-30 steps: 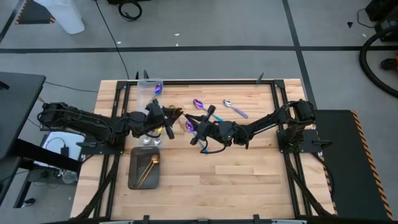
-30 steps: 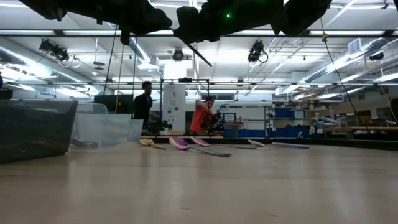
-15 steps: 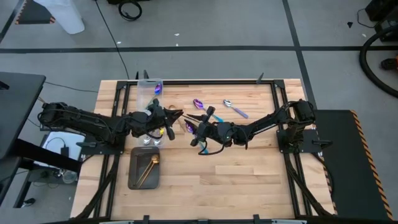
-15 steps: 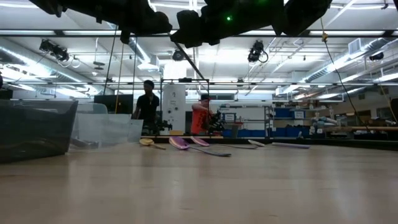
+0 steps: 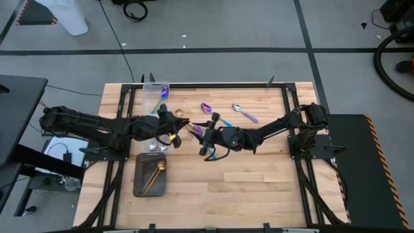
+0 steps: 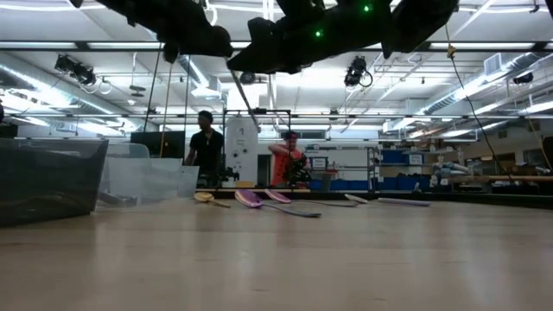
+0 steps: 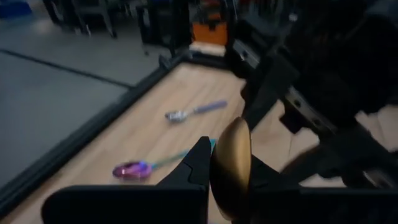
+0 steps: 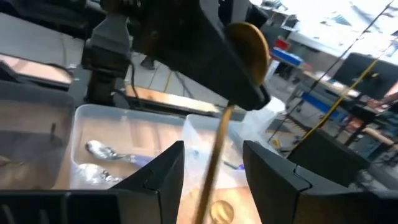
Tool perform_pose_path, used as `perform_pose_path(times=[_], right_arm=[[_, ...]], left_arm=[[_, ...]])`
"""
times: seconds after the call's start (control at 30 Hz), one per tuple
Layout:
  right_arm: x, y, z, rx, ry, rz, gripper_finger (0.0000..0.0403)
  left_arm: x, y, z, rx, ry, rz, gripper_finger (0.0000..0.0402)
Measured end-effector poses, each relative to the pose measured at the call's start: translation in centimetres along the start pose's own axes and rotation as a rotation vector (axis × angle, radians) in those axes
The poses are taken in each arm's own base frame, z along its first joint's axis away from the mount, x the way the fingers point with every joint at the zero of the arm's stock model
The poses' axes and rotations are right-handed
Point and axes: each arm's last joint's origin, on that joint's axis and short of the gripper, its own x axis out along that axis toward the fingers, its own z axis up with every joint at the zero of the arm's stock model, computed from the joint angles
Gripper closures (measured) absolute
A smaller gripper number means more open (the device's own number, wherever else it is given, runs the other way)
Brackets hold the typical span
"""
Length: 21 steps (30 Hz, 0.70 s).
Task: Sort silverware by color (type)
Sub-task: Put the gold spoon into the black bin
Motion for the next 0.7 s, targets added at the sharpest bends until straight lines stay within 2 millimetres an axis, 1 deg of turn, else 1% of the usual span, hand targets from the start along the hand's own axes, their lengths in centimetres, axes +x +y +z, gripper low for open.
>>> perform_pose_path(times=[0.2,0.33,0.53,0.63,0.7], right_arm=[[0.1,-0.1,-0.2,-0.007,0.011,0.021,0.0231],[0.1,-0.1,-0.3,-0.009,0.013,0.022,0.0232],[0.3,-0.4,-0.5,-0.014,0.029,0.023,0.0233],[0.5,-0.6,-0.7,-0.002,0.041,0.026,0.0233],[0.6,-0.7,-0.9,0.006,0.044,0.036,0.0233]], left_arm=[[-0.4,0.0,0.3,-0.006,0.131,-0.014,0.0367],[-1.1,0.1,1.1,-0.017,0.255,-0.049,0.0369],[-3.1,0.3,3.1,-0.057,0.469,-0.146,0.0367],[-4.0,0.4,3.8,-0.091,0.562,-0.199,0.0367],[-4.4,0.4,3.8,-0.123,0.625,-0.233,0.0367]])
